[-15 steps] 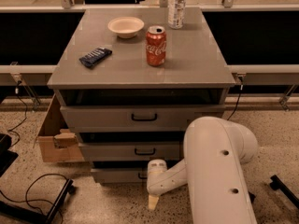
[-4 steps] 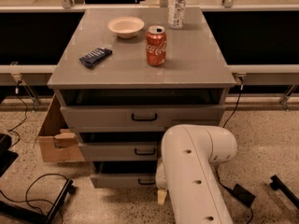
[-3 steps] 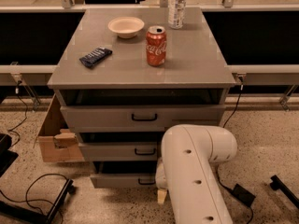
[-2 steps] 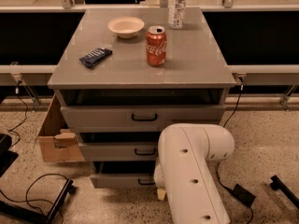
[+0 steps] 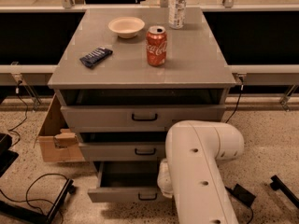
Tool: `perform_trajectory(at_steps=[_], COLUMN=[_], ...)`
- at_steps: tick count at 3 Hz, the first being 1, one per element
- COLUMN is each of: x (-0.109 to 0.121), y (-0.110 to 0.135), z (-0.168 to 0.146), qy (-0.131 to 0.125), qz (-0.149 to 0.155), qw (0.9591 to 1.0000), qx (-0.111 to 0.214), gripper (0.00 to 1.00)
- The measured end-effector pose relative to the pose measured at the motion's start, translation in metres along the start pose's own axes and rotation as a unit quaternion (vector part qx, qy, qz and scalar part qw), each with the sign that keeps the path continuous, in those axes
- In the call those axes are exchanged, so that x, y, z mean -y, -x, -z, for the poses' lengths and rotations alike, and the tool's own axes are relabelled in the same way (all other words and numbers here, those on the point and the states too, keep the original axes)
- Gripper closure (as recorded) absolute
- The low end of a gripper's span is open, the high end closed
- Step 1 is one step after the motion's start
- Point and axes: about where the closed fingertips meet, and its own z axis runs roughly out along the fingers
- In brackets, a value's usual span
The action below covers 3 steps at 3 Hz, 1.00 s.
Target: Open bottom drawer
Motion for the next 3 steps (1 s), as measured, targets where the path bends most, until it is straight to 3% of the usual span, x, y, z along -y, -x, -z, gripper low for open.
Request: perform_trajectory(at_steps=[1,2,3], x=[-0.0087,-0.0121,-0.0121], y=[-0.0184,-0.0222,-0.0222], z=[0.0070,0.0072,0.0072], qy=[0.000,0.002,0.002], qz=[-0.022,-0.026,-0.026], qw=[0.9997,0.9995,0.9995], qx=[-0.014,-0.017,-0.017], gripper=[0.87,1.00,1.00])
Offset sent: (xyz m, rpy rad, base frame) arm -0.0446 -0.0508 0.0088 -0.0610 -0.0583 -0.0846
